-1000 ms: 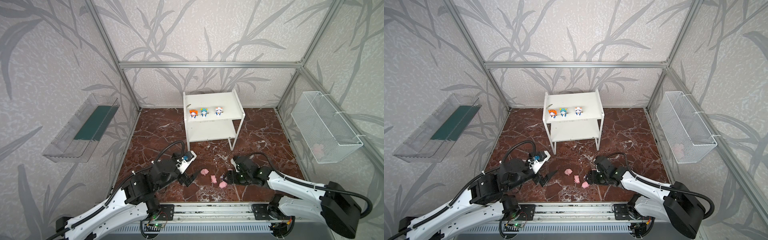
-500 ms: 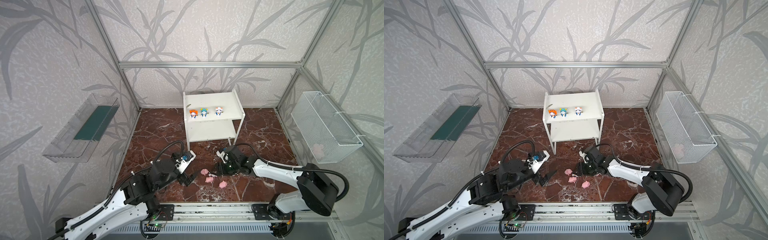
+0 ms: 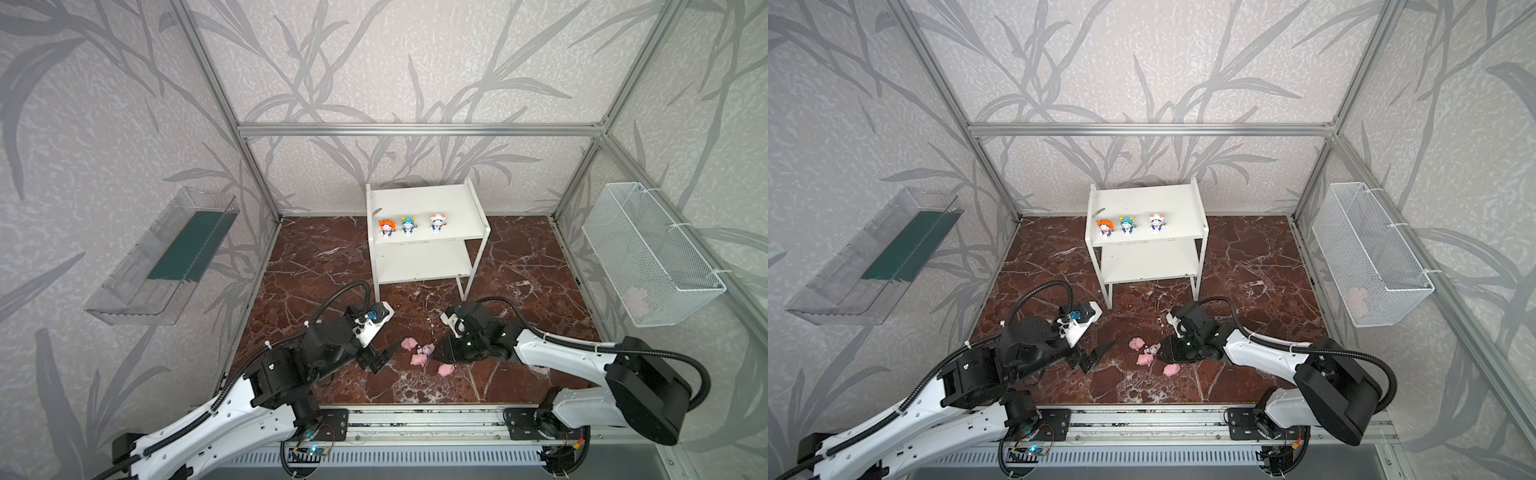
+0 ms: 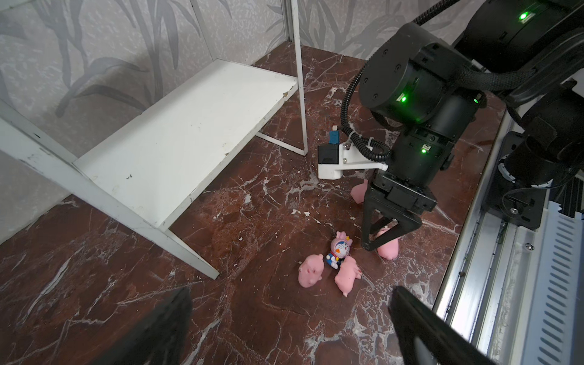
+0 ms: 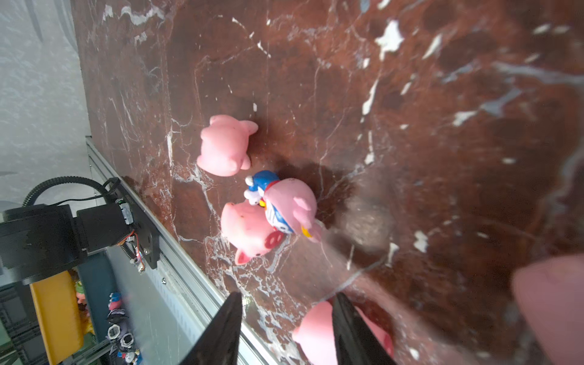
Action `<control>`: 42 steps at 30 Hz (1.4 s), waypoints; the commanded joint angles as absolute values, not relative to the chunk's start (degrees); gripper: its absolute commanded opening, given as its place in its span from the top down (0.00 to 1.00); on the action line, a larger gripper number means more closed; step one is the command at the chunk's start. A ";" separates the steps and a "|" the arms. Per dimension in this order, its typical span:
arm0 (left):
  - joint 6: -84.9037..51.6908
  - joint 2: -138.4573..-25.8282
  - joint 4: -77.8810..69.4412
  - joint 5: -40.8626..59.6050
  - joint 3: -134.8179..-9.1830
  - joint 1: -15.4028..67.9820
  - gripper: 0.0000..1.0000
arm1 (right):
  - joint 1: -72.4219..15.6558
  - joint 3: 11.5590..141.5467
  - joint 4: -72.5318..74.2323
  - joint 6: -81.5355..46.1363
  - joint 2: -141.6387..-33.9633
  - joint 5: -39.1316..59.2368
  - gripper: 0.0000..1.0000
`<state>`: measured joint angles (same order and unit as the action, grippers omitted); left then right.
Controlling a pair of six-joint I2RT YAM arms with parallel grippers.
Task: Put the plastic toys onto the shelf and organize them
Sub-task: 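Close the right gripper on the pink-hooded figure between the pigs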
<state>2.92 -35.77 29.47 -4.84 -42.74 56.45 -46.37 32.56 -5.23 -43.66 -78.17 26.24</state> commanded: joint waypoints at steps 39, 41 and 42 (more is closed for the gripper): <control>2.83 -35.55 28.04 -5.27 -42.47 55.46 0.01 | -42.95 40.44 3.32 -42.66 -96.99 27.65 0.55; 2.77 -35.53 28.05 -5.19 -42.46 55.46 0.01 | -43.62 41.44 0.99 -41.48 -96.95 26.46 0.57; 2.79 -35.50 28.04 -5.08 -42.45 55.46 0.01 | -43.97 41.99 -0.08 -41.06 -96.94 25.60 0.58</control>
